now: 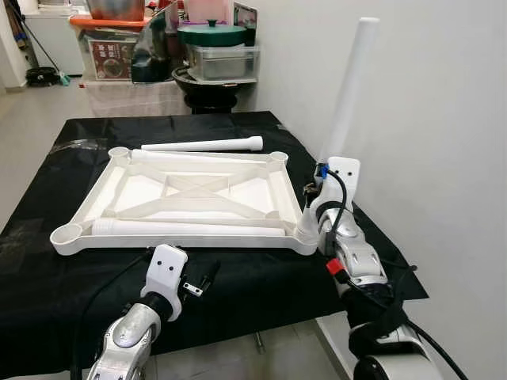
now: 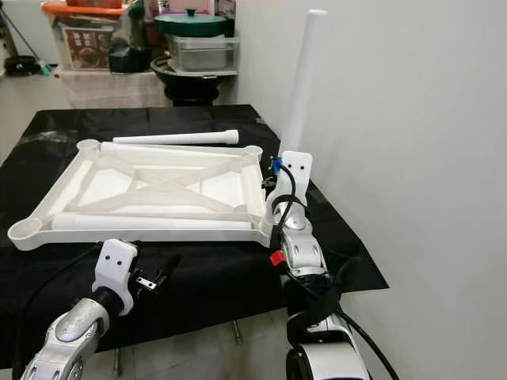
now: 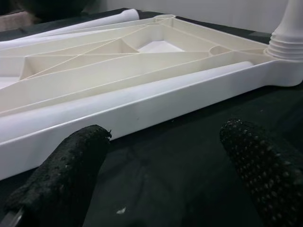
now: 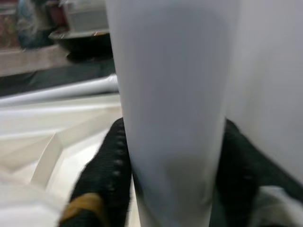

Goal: Building children table

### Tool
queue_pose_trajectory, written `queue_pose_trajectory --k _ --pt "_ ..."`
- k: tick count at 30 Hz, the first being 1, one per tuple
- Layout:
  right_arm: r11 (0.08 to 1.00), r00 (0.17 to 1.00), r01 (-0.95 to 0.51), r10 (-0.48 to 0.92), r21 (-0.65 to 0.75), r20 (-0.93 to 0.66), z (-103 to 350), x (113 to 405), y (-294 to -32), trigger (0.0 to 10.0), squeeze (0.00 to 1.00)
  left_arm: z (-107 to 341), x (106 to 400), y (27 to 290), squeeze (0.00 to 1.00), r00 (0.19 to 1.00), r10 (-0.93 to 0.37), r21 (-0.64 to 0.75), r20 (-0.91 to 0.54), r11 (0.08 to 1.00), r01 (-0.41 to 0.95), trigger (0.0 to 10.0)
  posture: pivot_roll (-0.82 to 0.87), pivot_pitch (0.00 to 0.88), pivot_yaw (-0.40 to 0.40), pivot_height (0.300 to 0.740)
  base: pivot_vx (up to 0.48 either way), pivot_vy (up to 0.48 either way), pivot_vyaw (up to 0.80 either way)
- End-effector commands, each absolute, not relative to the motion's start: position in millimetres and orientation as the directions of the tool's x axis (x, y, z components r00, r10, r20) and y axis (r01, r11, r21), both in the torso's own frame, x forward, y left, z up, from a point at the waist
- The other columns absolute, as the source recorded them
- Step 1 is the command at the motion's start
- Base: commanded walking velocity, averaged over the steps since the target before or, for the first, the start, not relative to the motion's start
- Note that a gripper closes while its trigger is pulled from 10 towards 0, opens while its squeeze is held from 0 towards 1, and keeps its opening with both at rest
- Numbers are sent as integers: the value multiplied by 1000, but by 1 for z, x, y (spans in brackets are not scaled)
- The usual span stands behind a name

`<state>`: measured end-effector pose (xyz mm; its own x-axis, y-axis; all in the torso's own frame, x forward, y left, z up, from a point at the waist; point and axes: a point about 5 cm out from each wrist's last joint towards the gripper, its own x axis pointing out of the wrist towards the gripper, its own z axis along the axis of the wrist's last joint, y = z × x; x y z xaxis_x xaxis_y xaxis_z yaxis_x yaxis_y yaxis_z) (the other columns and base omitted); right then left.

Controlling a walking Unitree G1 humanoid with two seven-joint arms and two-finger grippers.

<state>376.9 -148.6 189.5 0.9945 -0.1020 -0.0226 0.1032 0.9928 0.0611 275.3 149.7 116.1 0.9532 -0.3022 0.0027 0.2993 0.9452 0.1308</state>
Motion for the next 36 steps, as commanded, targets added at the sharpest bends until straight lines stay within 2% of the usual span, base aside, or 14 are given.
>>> queue_pose_trajectory --k 1,2,3,4,12,15,16,19,25,33,34,35,36 --pt "995 995 88 -86 42 -48 185 374 -155 10000 969 113 276 149 0 950 -312 126 -7 942 310 10000 52 0 -58 740 0 0 0" --pt "996 995 83 -82 28 -48 186 374 -158 10000 922 113 276 149 0 950 -313 125 -6 942 312 10000 52 0 -58 740 0 0 0" --pt "996 995 83 -82 28 -48 186 374 -158 10000 922 113 276 149 0 950 -313 125 -6 942 312 10000 52 0 -58 740 0 0 0" --pt "998 997 68 -67 16 -40 187 374 -162 10000 0 113 276 148 0 949 -314 124 -6 942 312 10000 50 0 -57 740 0 0 0" --pt "999 1000 -23 23 27 8 192 377 -180 10000 0 113 276 147 0 947 -320 122 -4 940 319 10000 50 0 -51 740 0 0 0" --pt "1000 999 -25 25 -12 19 196 381 -194 10000 0 114 276 149 0 947 -321 125 -4 940 318 10000 50 0 -49 740 0 0 0" --pt "999 999 -30 31 -31 22 198 383 -202 10000 1000 114 277 151 0 948 -319 127 -4 940 317 10000 50 0 -50 740 0 0 0" --pt "998 999 -35 36 -52 26 201 384 -211 10000 1000 115 277 152 0 948 -318 130 -4 940 316 10000 52 0 -50 740 0 0 0" --pt "991 993 -104 108 -79 45 207 385 -210 10000 1000 114 276 150 0 947 -321 130 -4 939 319 10000 52 0 -49 740 0 0 0" --pt "956 955 -285 289 -70 64 209 386 -201 10000 1000 118 277 153 0 945 -326 126 6 938 323 10000 58 0 -47 740 0 0 0" --pt "950 950 -304 308 -70 55 210 388 -204 10000 788 118 277 153 0 945 -328 125 7 938 325 10000 64 0 -50 740 0 0 0" --pt "950 950 -304 308 -70 55 210 388 -204 10000 788 118 277 153 0 945 -328 125 7 938 325 10000 64 0 -50 740 0 0 0" --pt "947 948 -313 316 -71 40 211 391 -207 10000 0 118 277 152 0 944 -329 124 8 937 326 10000 66 0 -52 740 0 0 0"
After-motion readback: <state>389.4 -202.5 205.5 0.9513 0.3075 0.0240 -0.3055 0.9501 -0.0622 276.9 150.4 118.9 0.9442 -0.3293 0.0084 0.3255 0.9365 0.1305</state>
